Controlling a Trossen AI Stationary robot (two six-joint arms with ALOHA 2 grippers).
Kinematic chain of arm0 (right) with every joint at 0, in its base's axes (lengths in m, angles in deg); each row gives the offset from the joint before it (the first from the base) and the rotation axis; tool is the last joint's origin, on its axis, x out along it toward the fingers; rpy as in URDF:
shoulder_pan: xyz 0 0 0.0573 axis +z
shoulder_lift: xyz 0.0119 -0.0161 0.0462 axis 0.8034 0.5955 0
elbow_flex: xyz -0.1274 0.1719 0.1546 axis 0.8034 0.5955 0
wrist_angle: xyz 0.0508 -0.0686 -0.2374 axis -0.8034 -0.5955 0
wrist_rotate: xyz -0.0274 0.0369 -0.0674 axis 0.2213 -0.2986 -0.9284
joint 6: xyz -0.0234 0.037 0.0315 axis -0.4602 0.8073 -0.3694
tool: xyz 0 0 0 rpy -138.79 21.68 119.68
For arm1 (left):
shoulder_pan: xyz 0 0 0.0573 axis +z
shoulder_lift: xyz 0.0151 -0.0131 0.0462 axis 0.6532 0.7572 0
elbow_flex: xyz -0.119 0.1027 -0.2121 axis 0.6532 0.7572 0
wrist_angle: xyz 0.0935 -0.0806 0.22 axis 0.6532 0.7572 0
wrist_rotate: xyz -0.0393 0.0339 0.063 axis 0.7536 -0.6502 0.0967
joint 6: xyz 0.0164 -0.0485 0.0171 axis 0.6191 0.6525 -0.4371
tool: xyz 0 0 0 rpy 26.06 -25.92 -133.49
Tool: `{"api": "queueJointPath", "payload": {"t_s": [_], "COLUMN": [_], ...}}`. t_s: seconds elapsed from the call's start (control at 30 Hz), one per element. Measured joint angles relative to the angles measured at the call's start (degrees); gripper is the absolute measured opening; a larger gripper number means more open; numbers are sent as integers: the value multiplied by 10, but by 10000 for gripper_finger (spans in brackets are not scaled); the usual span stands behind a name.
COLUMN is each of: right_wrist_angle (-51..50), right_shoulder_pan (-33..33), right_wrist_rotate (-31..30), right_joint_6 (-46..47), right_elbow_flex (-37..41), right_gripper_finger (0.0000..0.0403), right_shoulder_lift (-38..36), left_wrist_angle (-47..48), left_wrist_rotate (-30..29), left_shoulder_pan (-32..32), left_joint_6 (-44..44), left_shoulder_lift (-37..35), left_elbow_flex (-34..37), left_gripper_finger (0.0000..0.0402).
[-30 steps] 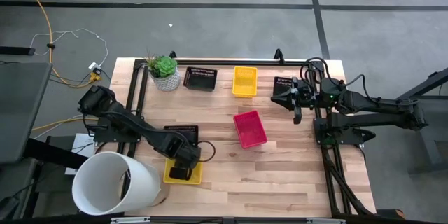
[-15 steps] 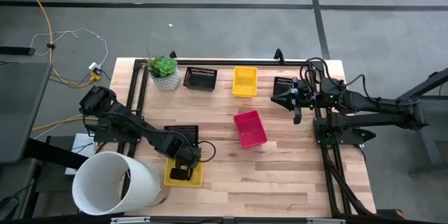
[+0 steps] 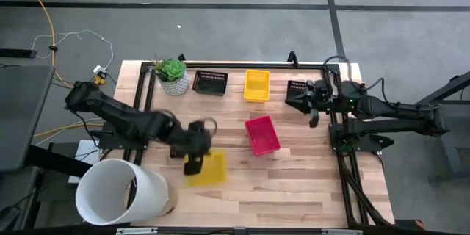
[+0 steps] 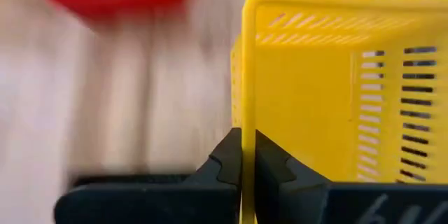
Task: Stack baskets by color
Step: Stack the yellow bin on the yellow bin
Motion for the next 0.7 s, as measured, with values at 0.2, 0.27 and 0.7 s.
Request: {"api": "queueJointPath", "payload": {"t_s": [0.2, 0.27, 0.7], "right_wrist_angle": [99, 104, 102], "right_shoulder_pan": [0, -1, -2], "right_wrist_rotate": [-1, -1, -23], "right_joint_6": [48, 66, 59], "right_elbow_flex": [-2, -1, 0], "right_gripper_finger": [0, 0, 0], "right_shoulder_lift": [-17, -21, -31], "left_wrist_angle": [-98, -170, -363], "left_wrist_rotate": [-86, -97, -78], "left_shoulder_pan": [99, 144, 349], "left_joint_6": [-33, -39, 189], "left_shoulder_lift": [-29, -28, 154], "left_elbow_flex": [-61, -63, -82], "left_gripper_finger": [0, 0, 0]}}
